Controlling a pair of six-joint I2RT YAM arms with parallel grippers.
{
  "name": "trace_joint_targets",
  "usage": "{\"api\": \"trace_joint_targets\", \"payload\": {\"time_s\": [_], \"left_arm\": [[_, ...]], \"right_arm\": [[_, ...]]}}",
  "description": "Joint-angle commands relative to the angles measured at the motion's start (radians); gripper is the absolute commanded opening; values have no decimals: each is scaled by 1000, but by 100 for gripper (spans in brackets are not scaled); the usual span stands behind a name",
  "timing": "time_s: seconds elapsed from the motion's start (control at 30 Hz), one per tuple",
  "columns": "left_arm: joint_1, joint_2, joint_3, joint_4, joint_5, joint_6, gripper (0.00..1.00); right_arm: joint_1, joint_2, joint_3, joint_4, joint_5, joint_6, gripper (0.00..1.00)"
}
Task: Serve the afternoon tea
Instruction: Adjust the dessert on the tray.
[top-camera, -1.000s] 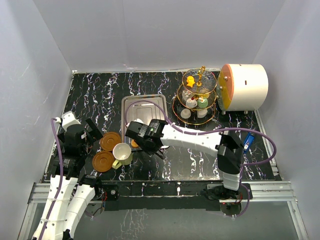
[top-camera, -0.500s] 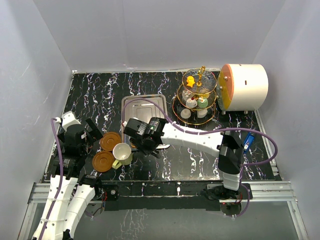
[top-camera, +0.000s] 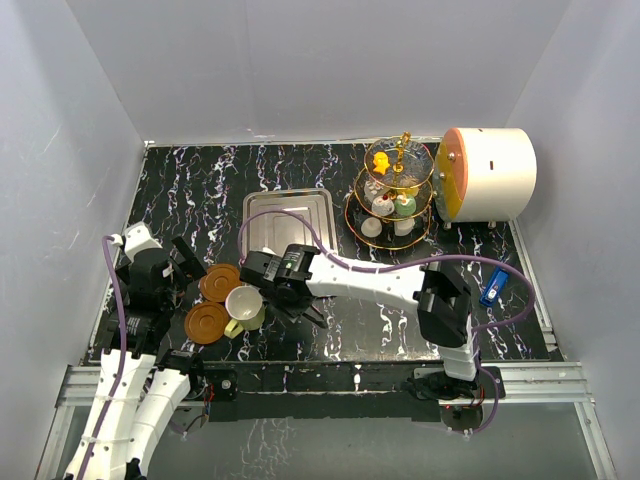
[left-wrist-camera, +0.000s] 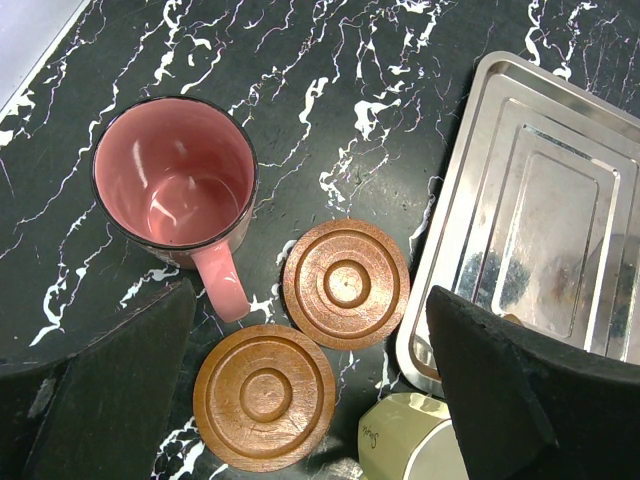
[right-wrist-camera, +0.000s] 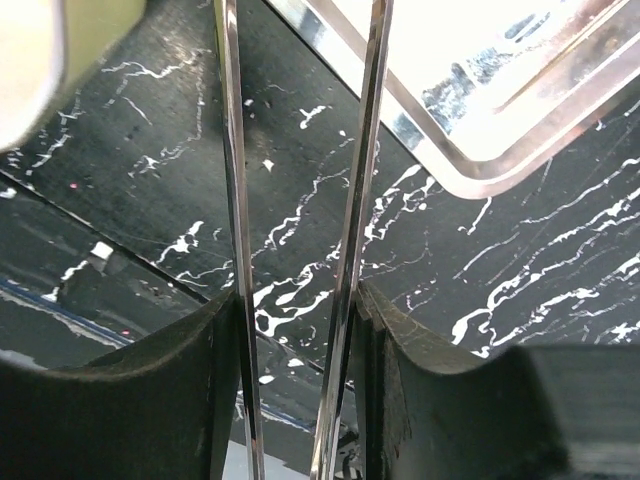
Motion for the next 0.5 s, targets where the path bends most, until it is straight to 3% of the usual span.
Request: {"api": "trace_joint_targets", "payload": {"time_s": [0.0, 0.23, 0.47], "left_arm": [[-3, 5, 17, -3, -1, 1, 99], [-3, 5, 16, -1, 2, 3, 99], [-2, 8, 14, 4, 11, 5, 99]], "right_arm": [[4, -1, 67, -43, 104, -7, 41], [3, -19, 41, -49, 155, -4, 41], [-41, -71, -9, 13, 91, -6, 41]]}}
